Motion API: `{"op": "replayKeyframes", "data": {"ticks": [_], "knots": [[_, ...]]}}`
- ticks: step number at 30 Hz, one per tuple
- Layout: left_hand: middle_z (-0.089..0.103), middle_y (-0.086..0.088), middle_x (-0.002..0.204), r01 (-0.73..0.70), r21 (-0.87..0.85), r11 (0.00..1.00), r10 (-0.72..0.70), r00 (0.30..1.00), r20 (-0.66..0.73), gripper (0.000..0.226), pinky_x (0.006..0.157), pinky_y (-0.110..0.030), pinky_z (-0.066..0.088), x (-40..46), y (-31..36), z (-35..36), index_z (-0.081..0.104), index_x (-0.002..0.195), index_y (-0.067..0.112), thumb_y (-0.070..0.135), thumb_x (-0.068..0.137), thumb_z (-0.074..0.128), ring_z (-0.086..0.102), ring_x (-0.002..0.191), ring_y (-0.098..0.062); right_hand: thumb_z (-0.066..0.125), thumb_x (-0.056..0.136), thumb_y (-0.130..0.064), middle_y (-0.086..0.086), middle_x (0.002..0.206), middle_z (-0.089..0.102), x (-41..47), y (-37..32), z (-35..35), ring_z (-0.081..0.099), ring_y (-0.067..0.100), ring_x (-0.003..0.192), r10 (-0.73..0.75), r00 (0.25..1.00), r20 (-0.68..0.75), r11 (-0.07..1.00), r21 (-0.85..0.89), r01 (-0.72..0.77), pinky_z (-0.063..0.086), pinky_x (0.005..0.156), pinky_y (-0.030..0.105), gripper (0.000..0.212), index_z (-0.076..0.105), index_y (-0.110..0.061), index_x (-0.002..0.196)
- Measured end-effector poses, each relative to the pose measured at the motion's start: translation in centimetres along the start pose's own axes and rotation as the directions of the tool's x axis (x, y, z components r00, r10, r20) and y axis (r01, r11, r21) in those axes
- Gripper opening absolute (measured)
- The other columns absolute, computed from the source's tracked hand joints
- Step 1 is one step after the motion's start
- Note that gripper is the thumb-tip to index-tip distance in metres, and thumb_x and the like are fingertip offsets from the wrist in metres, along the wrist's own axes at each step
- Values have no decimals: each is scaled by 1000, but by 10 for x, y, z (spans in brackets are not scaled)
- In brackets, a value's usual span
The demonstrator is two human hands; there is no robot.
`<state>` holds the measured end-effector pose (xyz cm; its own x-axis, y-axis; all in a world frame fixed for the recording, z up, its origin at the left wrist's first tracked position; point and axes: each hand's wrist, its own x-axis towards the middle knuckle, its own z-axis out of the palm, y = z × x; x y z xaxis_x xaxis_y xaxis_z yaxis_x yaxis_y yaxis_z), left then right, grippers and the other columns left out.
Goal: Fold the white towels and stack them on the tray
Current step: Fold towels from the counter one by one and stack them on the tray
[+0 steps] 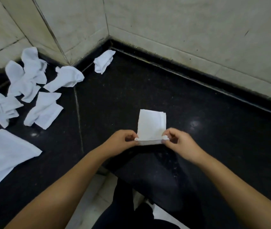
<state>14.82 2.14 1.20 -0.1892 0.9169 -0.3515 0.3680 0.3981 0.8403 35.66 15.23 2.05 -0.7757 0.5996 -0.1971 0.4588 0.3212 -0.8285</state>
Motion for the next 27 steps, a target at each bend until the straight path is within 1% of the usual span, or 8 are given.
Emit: {"op": "replayKeyframes", "data": {"ticks": [3, 6, 13, 15, 17, 19, 22, 27], "knots": [[69, 13, 83, 84, -24, 996, -81, 992, 96, 7, 75, -11, 46, -6, -18, 12, 67, 86, 24, 18, 87, 65, 63, 77, 7, 67, 84, -9, -11, 71, 55, -16, 22, 19, 50, -3, 66, 69, 994, 85, 997, 14, -71, 41, 67, 12, 17, 61, -23, 78], [68, 9, 84, 74, -42, 996, -71, 996, 55, 8, 73, -10, 47, 4, -16, 5, 68, 92, 15, 18, 89, 62, 62, 76, 3, 68, 85, -14, -4, 76, 53, -4, 24, 16, 48, 2, 70, 113, 991, 66, 991, 65, -117, 42, 70, 17, 6, 64, -19, 85], [61, 5, 81, 101, 118, 988, -80, 982, -172, 13, 62, -18, 40, 77, 6, -11, 64, 89, 15, 26, 91, 58, 55, 72, -5, 63, 88, -18, -2, 82, 58, 69, 16, -3, 54, 10, 77, 289, 935, -203, 951, 175, -256, 47, 73, 20, 3, 63, -21, 87], [60, 0, 85, 128, 202, 971, -84, 974, -211, 15, 66, -21, 44, 97, 6, -10, 62, 88, 14, 27, 91, 57, 56, 78, -12, 61, 89, -17, -1, 85, 60, 86, 21, 0, 54, 11, 77, 339, 907, -252, 940, 137, -313, 44, 67, 18, 5, 62, -18, 85], [58, 0, 90, 127, 303, 944, -50, 967, -248, 13, 81, -31, 48, 110, 2, -6, 61, 88, 15, 27, 91, 56, 56, 88, -18, 59, 90, -18, 3, 93, 60, 96, 26, 5, 54, 13, 78, 350, 887, -302, 934, 36, -357, 43, 67, 20, 6, 61, -18, 85], [57, 0, 94, 124, 385, 915, -13, 961, -277, 14, 89, -36, 44, 116, -4, -2, 61, 92, 15, 28, 92, 55, 53, 96, -19, 58, 91, -19, 3, 98, 56, 101, 31, 9, 55, 15, 83, 343, 878, -333, 920, -68, -386, 47, 76, 26, 4, 62, -18, 90], [58, -1, 101, 147, 490, 859, 17, 949, -314, 15, 88, -34, 37, 115, -10, 4, 59, 98, 17, 29, 93, 52, 51, 100, -19, 58, 91, -25, 2, 107, 54, 101, 36, 14, 56, 18, 94, 321, 881, -349, 900, -178, -398, 49, 91, 39, 20, 61, -17, 110], [56, -1, 107, 304, 390, 870, -103, 883, -457, 32, 91, -35, 35, 99, -10, 13, 51, 107, 15, 44, 95, 44, 49, 103, -19, 52, 93, -35, 7, 115, 57, 91, 33, 9, 57, 24, 103, 443, 824, -355, 835, -172, -523, 49, 89, 41, 36, 55, -13, 121]]}}
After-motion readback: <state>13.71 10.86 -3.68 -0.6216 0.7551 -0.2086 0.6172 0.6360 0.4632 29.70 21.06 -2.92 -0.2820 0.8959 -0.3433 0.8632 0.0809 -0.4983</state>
